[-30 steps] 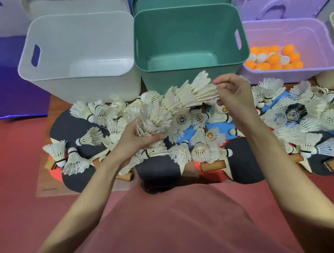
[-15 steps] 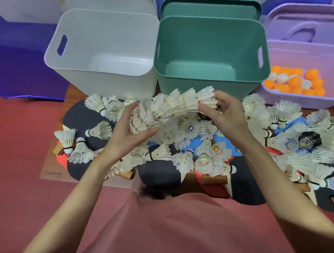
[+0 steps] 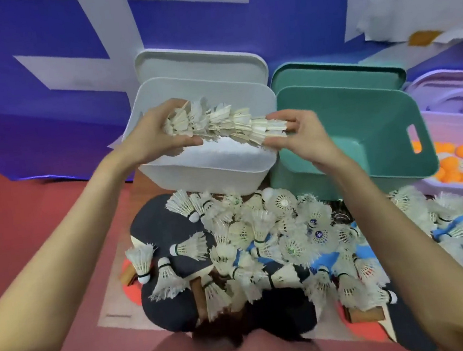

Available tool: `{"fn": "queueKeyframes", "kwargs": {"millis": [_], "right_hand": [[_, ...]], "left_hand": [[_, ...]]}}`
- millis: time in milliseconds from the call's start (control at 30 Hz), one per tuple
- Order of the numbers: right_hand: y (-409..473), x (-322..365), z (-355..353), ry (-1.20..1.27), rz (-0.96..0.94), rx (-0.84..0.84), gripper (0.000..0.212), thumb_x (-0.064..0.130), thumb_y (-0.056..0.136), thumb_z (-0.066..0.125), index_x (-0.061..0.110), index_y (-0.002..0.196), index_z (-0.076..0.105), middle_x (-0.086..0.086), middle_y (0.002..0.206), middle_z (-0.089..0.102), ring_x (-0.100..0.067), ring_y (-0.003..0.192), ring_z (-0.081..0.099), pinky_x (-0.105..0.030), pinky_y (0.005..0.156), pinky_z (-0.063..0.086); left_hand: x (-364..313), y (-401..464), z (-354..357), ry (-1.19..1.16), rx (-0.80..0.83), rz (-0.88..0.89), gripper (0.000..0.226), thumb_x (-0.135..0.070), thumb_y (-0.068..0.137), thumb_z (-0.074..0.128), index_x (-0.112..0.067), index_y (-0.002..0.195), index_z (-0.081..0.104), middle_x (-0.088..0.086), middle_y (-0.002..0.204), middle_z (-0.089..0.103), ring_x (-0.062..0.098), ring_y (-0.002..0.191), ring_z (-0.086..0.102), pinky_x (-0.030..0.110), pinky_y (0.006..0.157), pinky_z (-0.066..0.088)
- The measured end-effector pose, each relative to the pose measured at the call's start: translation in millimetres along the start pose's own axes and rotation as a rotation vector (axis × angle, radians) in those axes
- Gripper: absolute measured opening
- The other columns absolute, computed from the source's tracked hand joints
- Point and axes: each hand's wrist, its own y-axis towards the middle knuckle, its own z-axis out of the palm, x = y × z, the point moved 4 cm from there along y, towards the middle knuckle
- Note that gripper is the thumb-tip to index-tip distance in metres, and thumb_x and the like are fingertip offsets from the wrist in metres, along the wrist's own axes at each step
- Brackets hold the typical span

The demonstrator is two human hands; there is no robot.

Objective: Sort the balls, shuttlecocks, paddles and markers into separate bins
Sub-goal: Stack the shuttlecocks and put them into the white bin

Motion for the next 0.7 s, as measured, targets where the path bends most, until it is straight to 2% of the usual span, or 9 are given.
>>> {"fn": "queueKeyframes", "kwargs": {"millis": [67,133,267,333,400,433,533,600,700], "right_hand": [[25,1,13,-0.066,0.050,0.037,0.048,-0.003,0.072,0.077,0.002,0.116,0.061,-0.012,0.098,0.066,-0.010,0.075,0.062,-0.016,0.071,0.051],[46,-5,18,-0.188,0.100,0.074,0.046,0.001,0.073,0.077,0.003,0.116,0.062,-0.010,0.096,0.063,-0.011,0.074,0.058,-0.013,0.066,0.048],[79,-18,32,-0.668,0.069,0.146,0.043,0.018,0.077,0.076,0.010,0.117,0.060,-0.010,0.117,0.059,-0.021,0.091,0.054,-0.023,0.073,0.037],[90,-24,43,-0.861,0.095,0.235,0.043,0.025,0.084,0.069,0.011,0.122,0.056,-0.010,0.126,0.054,-0.026,0.108,0.052,-0.027,0.084,0.037],[98,-27,57,-1.060,0.127,0.327,0.040,0.030,0.090,0.060,0.010,0.124,0.052,-0.009,0.127,0.054,-0.029,0.113,0.052,-0.034,0.091,0.043],[102,-30,65,-1.125,0.146,0.367,0.037,0.029,0.091,0.058,0.008,0.122,0.052,-0.010,0.124,0.056,-0.030,0.110,0.054,-0.037,0.090,0.046],[111,-42,92,-1.237,0.190,0.523,0.028,0.019,0.091,0.058,0.002,0.114,0.055,-0.012,0.112,0.062,-0.028,0.097,0.060,-0.034,0.078,0.048],[114,-54,106,-1.270,0.240,0.638,0.024,0.015,0.089,0.059,0.002,0.109,0.057,-0.010,0.102,0.066,-0.022,0.078,0.061,-0.028,0.065,0.047],[115,-71,111,-1.267,0.343,0.737,0.016,0.018,0.087,0.062,0.007,0.078,0.053,-0.005,0.069,0.061,-0.015,0.053,0.052,-0.024,0.059,0.044]], "left_hand": [[19,25,-12,-0.006,0.059,-0.032,0.055,-0.024,0.073,0.081,-0.023,0.121,0.053,-0.001,0.108,0.057,0.014,0.074,0.063,0.026,0.064,0.059],[33,47,-16,0.030,0.106,-0.019,0.050,-0.025,0.075,0.079,-0.021,0.118,0.055,-0.003,0.108,0.058,0.007,0.082,0.060,0.016,0.068,0.053],[68,78,-9,0.029,0.260,-0.078,0.044,-0.023,0.080,0.075,-0.017,0.117,0.053,-0.004,0.103,0.059,0.012,0.091,0.057,0.010,0.069,0.046],[92,89,-4,0.067,0.349,-0.181,0.057,-0.030,0.080,0.074,-0.017,0.128,0.045,-0.003,0.113,0.055,0.015,0.102,0.053,0.010,0.077,0.044],[113,99,3,0.135,0.474,-0.297,0.085,-0.044,0.078,0.073,-0.014,0.143,0.029,0.002,0.138,0.041,0.019,0.124,0.043,0.024,0.098,0.039],[121,103,6,0.158,0.536,-0.340,0.093,-0.049,0.076,0.073,-0.013,0.146,0.023,0.001,0.144,0.035,0.019,0.130,0.038,0.031,0.106,0.036],[137,109,14,0.232,0.644,-0.419,0.092,-0.047,0.077,0.073,-0.011,0.145,0.022,0.000,0.147,0.031,0.020,0.134,0.034,0.038,0.113,0.030],[145,110,19,0.242,0.697,-0.465,0.097,-0.043,0.077,0.074,-0.012,0.148,0.017,0.003,0.153,0.024,0.024,0.140,0.026,0.042,0.116,0.024],[155,109,26,0.218,0.765,-0.546,0.104,-0.041,0.072,0.078,-0.011,0.149,0.015,0.005,0.157,0.016,0.026,0.143,0.018,0.046,0.118,0.017]]}}
